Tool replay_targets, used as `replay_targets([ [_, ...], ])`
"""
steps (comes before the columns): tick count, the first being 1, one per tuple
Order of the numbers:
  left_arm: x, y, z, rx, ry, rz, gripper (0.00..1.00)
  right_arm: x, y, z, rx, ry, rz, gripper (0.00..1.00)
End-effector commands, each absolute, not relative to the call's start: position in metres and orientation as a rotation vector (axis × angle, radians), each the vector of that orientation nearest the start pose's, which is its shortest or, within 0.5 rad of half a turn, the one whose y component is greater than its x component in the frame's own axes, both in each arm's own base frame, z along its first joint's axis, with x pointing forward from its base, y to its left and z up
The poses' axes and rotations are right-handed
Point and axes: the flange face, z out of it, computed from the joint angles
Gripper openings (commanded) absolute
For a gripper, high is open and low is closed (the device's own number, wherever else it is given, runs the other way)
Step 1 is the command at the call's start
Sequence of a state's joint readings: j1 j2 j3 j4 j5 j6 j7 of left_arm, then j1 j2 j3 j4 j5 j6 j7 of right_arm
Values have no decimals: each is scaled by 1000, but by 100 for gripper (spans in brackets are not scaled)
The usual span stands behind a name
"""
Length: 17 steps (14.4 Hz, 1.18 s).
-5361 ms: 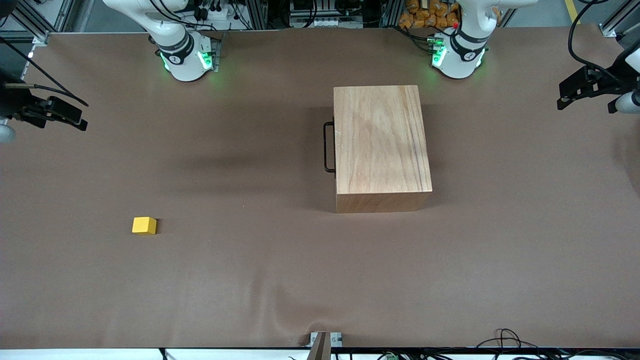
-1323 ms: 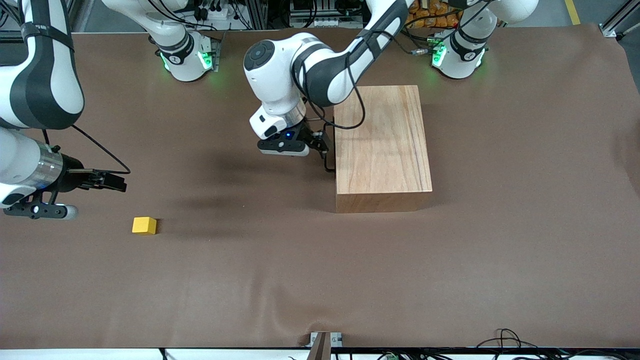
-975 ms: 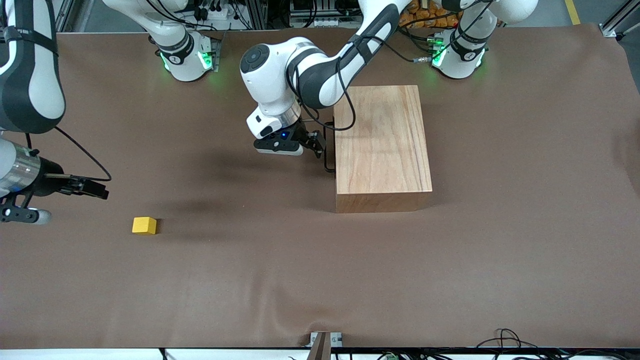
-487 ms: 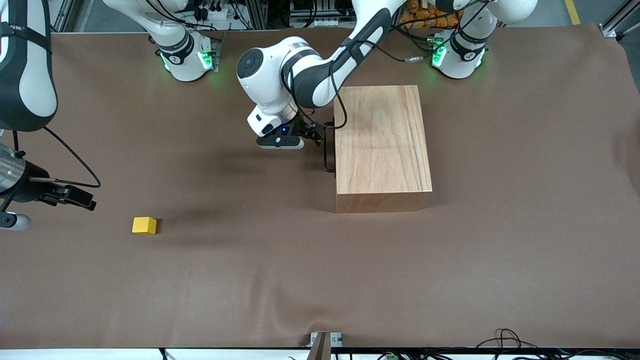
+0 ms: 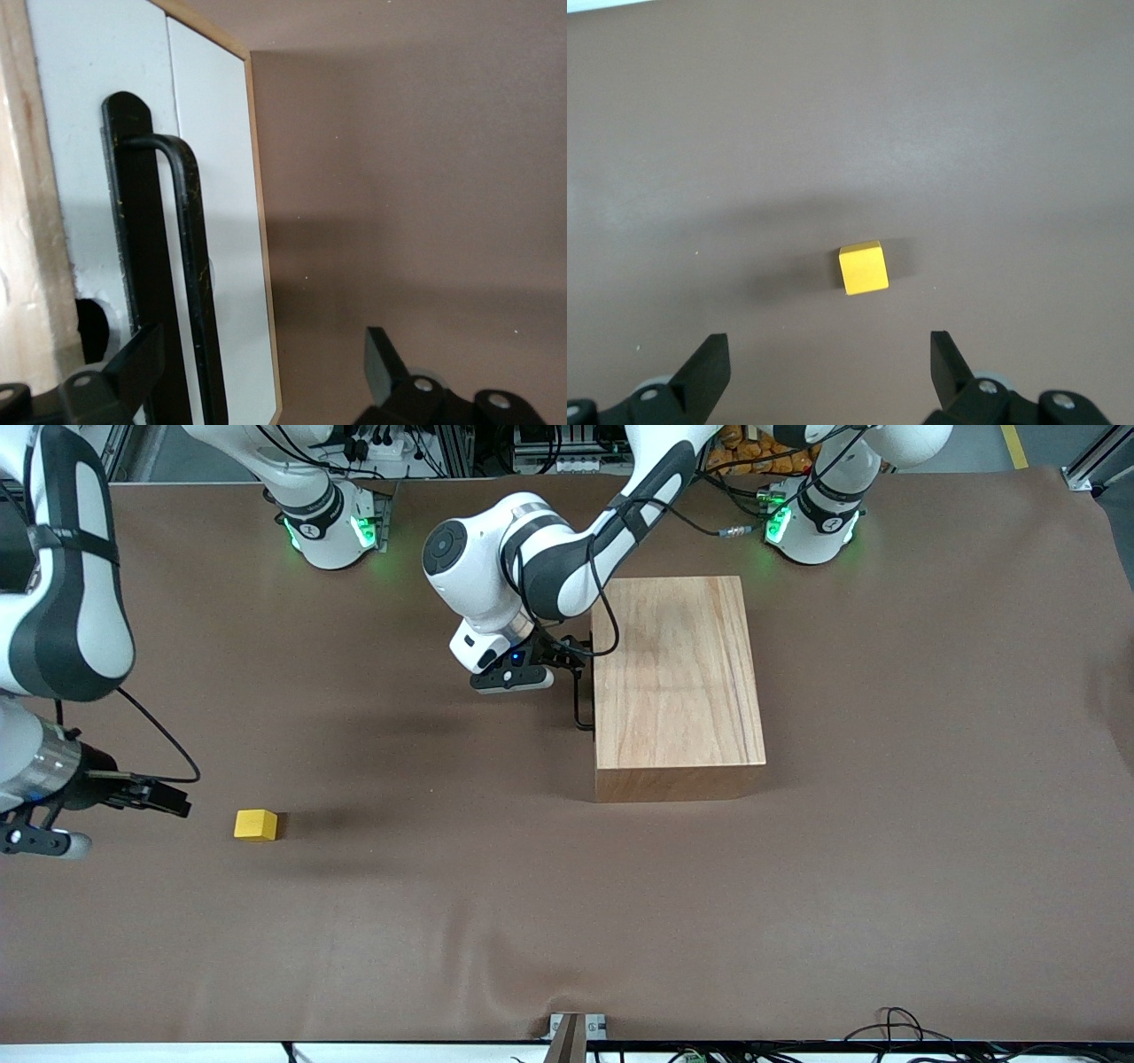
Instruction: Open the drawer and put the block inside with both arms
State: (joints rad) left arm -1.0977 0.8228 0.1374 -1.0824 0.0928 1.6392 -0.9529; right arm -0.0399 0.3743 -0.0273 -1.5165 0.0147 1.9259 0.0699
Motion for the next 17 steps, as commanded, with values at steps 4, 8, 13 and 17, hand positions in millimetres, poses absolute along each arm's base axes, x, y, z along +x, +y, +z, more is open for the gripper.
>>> replay_targets([
  [4, 404, -614, 306, -2804, 31, 4, 100, 682, -47, 449, -3140, 245, -99, 100],
  [8, 406, -613, 294, -2791, 27, 14, 100, 684, -47, 445, -3135, 247, -109, 100],
  [13, 407, -614, 291, -2796, 36, 7, 100, 683, -47, 445, -3135, 279, -107, 100],
  [17, 403, -622, 292, -2827, 54, -16, 100, 684, -47, 445, -3131, 283, -111, 100],
])
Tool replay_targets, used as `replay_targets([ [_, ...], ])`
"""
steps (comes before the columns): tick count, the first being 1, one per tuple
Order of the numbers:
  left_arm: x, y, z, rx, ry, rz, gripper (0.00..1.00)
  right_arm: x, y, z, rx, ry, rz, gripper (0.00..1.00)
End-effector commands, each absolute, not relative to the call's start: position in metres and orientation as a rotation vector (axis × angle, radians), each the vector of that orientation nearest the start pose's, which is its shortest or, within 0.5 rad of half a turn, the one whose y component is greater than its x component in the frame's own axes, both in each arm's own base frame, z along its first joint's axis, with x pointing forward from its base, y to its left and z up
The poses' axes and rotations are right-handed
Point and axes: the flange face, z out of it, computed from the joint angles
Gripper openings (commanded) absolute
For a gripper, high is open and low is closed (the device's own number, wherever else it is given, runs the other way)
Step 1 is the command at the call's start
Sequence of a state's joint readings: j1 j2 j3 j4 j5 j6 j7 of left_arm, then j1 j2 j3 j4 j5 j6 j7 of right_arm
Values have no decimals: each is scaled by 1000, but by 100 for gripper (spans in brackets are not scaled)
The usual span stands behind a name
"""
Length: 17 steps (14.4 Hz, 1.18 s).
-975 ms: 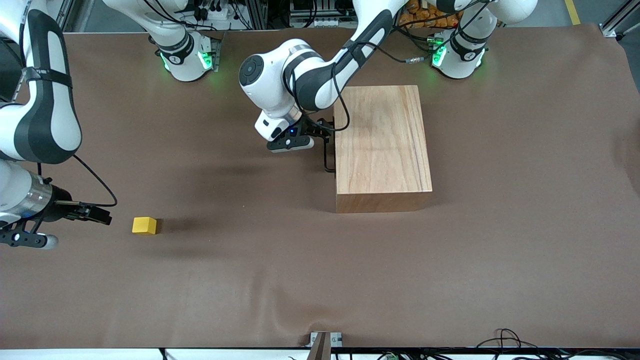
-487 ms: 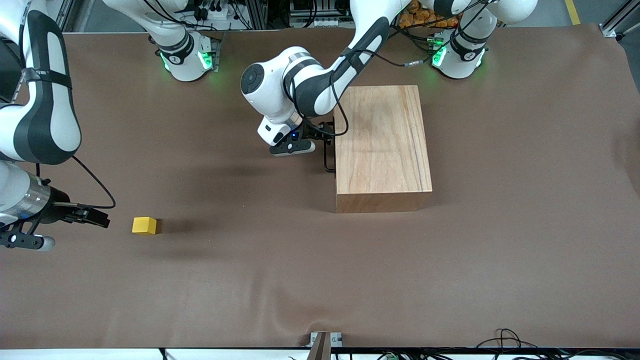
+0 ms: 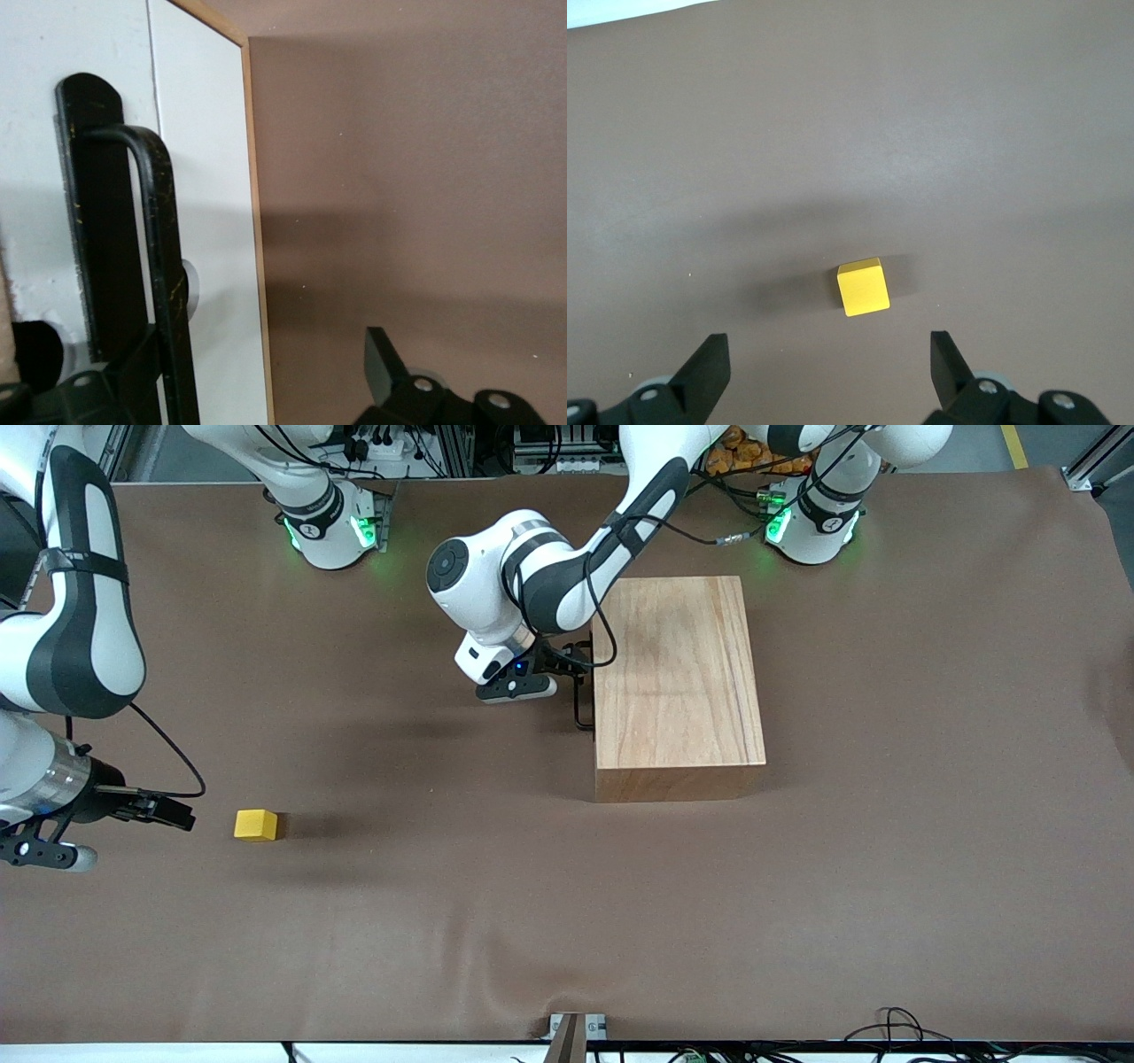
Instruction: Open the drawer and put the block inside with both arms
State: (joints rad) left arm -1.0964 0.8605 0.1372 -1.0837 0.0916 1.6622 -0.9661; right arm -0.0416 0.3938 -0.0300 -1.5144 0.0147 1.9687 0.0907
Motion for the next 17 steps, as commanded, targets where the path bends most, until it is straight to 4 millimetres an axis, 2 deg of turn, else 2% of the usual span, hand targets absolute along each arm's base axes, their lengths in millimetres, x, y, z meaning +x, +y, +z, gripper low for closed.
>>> replay_targets([
  [1, 401, -624, 292, -2833, 59, -21, 100, 684, -47, 445, -3131, 283, -111, 100],
  [7, 383, -644, 294, -2895, 106, -36, 100, 685, -41, 442, -3127, 334, -109, 100],
  [10, 379, -655, 299, -2980, 82, 1, 100, 686, -40, 439, -3130, 327, -119, 100],
  [13, 380, -661, 303, -3025, 88, -37, 100, 687, -37, 419, -3136, 299, -78, 100],
  [15, 372, -666, 304, -3025, 104, -38, 100, 688, -29, 389, -3143, 262, -33, 100],
  [17, 365, -670, 305, -3030, 113, -34, 100, 683, -29, 361, -3149, 155, -77, 100],
])
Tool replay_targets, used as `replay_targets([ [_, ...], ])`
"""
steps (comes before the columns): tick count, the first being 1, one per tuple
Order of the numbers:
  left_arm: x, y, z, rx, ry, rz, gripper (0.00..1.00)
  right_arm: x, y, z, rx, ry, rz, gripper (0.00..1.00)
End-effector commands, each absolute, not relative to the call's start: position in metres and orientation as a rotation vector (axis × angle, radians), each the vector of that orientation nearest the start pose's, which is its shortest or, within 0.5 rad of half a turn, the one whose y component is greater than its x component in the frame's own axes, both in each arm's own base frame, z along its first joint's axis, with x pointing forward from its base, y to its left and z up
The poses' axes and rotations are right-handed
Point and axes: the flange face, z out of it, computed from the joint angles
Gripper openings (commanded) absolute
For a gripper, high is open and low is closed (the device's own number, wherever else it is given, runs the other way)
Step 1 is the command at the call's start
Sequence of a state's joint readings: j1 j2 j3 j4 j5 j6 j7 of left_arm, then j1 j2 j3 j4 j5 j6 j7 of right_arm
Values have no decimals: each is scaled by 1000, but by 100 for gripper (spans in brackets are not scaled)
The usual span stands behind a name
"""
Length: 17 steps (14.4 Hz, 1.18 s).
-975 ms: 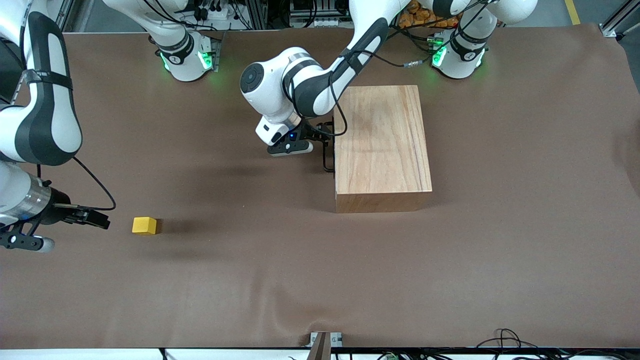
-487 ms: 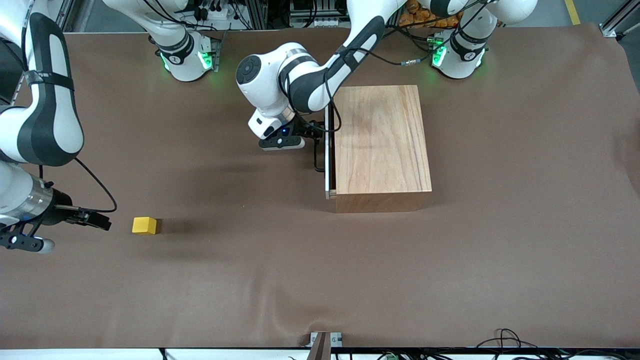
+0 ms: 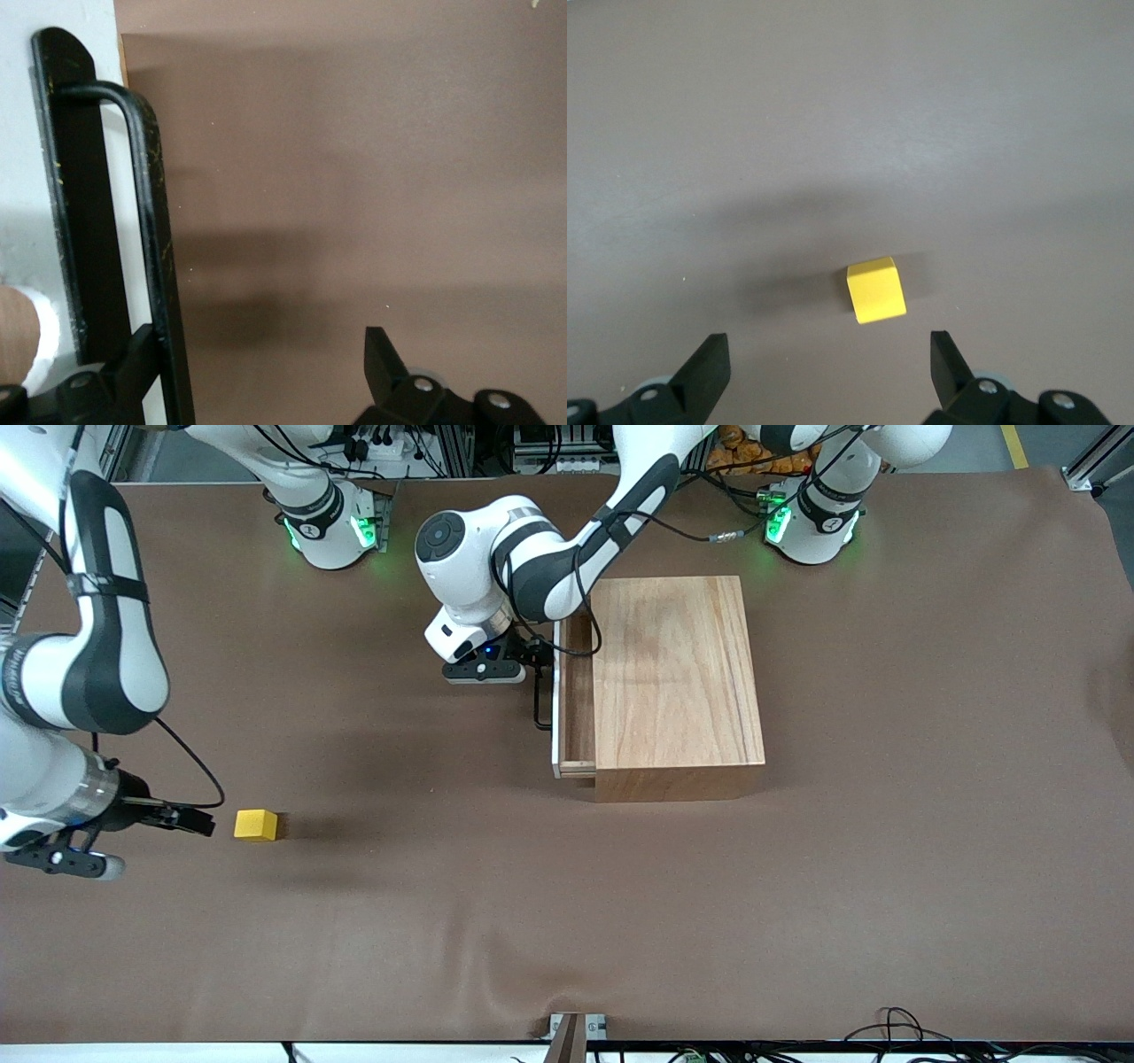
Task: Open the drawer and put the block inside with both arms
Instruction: 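Pull the drawer open with the left gripper while the right gripper approaches the cube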
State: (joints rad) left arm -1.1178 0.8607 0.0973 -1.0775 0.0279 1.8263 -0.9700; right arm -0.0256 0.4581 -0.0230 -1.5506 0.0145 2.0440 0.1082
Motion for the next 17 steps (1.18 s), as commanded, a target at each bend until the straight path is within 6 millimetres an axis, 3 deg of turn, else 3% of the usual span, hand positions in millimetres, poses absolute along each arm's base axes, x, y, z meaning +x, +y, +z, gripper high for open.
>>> replay_targets([
  [1, 360, -673, 305, -3033, 122, -36, 100, 680, -34, 353, -3154, 61, -91, 100],
  [3, 350, -683, 310, -3058, 145, -58, 100, 678, -43, 345, -3157, -32, -81, 100],
  [6, 349, -689, 315, -3103, 118, -74, 100, 671, -49, 320, -3153, -23, -13, 100],
  [9, 342, -697, 318, -3132, 139, -95, 100, 670, -56, 312, -3152, -71, 4, 100],
  [12, 340, -702, 324, -3169, 145, -117, 100, 665, -77, 308, -3150, -113, 19, 100],
  [13, 340, -701, 336, -3182, 140, -127, 100, 664, -79, 307, -3150, -114, 29, 100],
  [17, 367, -671, 433, -3236, 61, -178, 100, 657, -79, 281, -3152, -126, 79, 100],
])
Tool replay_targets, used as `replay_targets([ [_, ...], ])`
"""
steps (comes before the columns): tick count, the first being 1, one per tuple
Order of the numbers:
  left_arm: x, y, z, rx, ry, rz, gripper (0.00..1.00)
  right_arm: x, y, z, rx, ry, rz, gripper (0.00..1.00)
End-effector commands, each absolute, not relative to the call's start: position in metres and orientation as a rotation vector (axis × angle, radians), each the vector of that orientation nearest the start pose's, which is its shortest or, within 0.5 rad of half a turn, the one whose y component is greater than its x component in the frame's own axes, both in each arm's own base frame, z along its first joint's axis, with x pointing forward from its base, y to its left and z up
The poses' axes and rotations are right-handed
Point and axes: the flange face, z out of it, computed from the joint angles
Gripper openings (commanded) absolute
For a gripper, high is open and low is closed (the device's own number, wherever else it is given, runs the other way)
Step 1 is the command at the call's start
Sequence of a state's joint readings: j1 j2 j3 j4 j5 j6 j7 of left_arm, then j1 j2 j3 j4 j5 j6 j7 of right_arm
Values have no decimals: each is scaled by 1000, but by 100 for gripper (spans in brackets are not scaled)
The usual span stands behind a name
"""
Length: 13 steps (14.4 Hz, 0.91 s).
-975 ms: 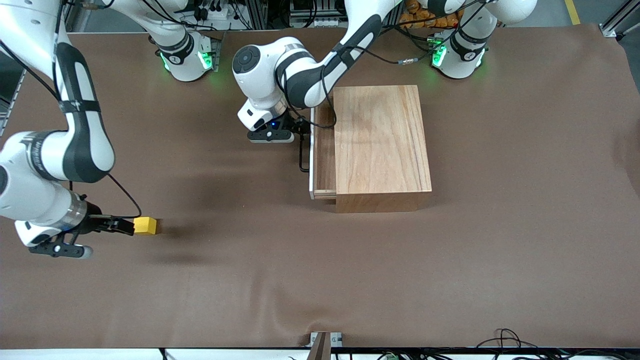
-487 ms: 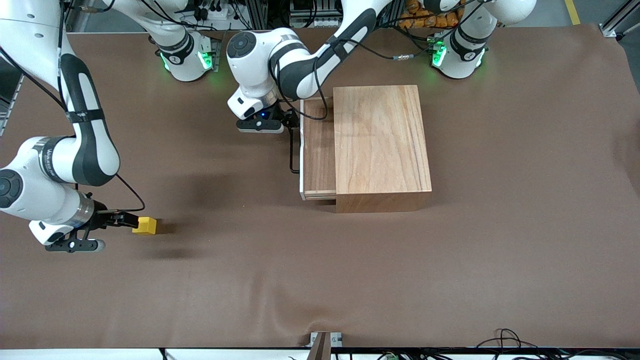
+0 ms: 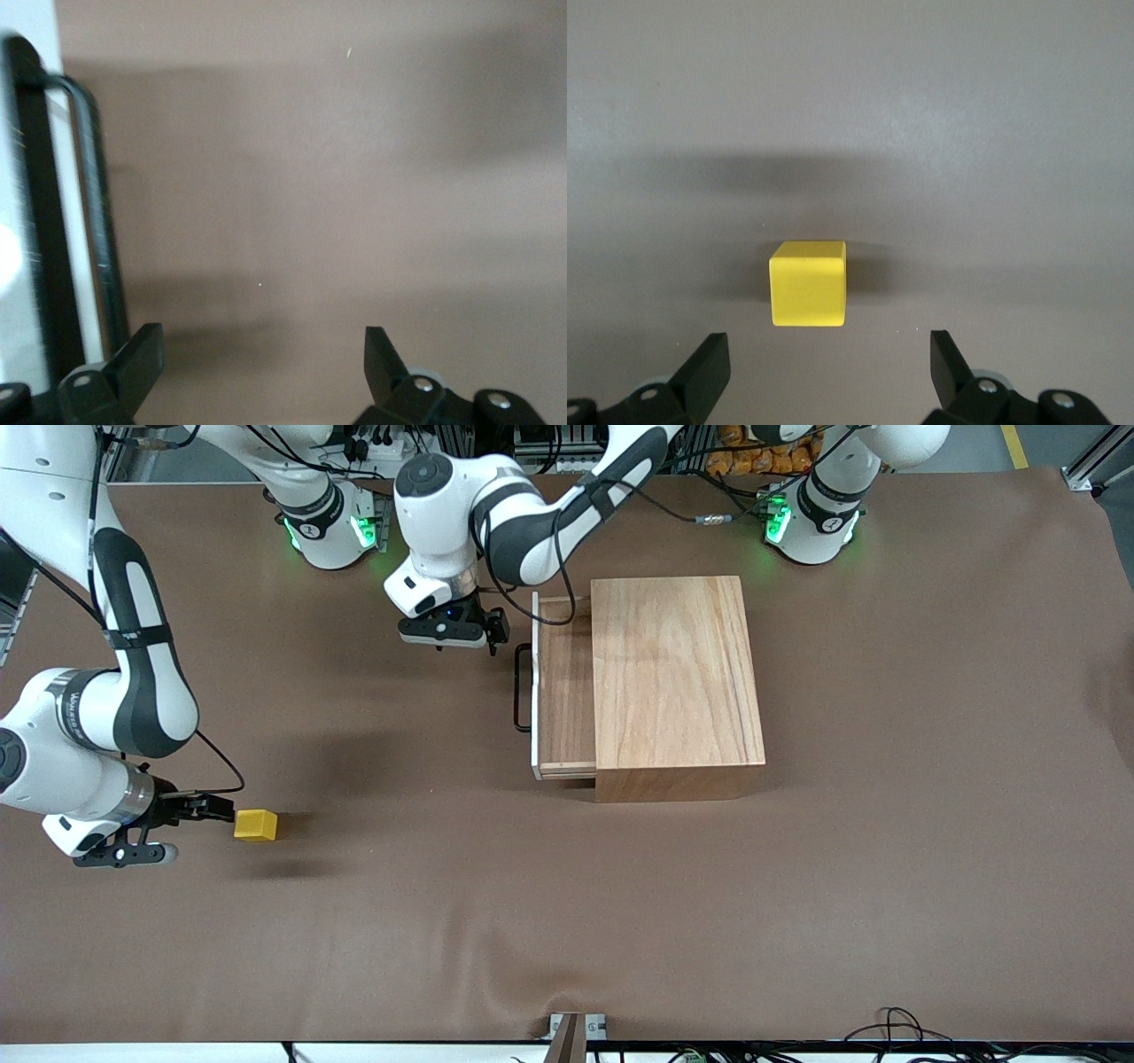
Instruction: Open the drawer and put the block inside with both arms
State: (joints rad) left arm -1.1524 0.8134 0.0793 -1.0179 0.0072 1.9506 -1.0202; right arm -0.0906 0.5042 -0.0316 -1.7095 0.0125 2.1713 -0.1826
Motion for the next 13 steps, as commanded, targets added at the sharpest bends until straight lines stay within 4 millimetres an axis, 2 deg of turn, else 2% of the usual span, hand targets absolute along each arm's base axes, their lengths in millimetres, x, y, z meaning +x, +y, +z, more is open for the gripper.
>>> replay_targets([
  [1, 381, -654, 465, -3251, 33, -210, 100, 658, -78, 277, -3153, -126, 67, 100],
  [2, 399, -634, 492, -3254, -16, -236, 100, 661, -71, 264, -3155, -139, 50, 100],
  [3, 407, -614, 512, -3239, -36, -218, 100, 664, -67, 251, -3158, -133, 22, 100],
  [6, 449, -530, 577, -3183, -112, -153, 100, 659, -63, 222, -3155, -114, -60, 100],
  [7, 475, -488, 598, -3174, -185, -150, 100, 659, -59, 209, -3154, -91, -58, 100],
  [8, 500, -451, 613, -3178, -214, -166, 100, 659, -47, 205, -3152, -67, -54, 100],
  [9, 524, -410, 623, -3168, -215, -162, 100, 659, -41, 205, -3154, -69, -49, 100],
  [10, 543, -368, 634, -3159, -207, -153, 100, 657, -42, 202, -3155, -66, -42, 100],
  [13, 576, -245, 656, -3128, -256, -93, 100, 656, -50, 192, -3163, -64, -58, 100],
])
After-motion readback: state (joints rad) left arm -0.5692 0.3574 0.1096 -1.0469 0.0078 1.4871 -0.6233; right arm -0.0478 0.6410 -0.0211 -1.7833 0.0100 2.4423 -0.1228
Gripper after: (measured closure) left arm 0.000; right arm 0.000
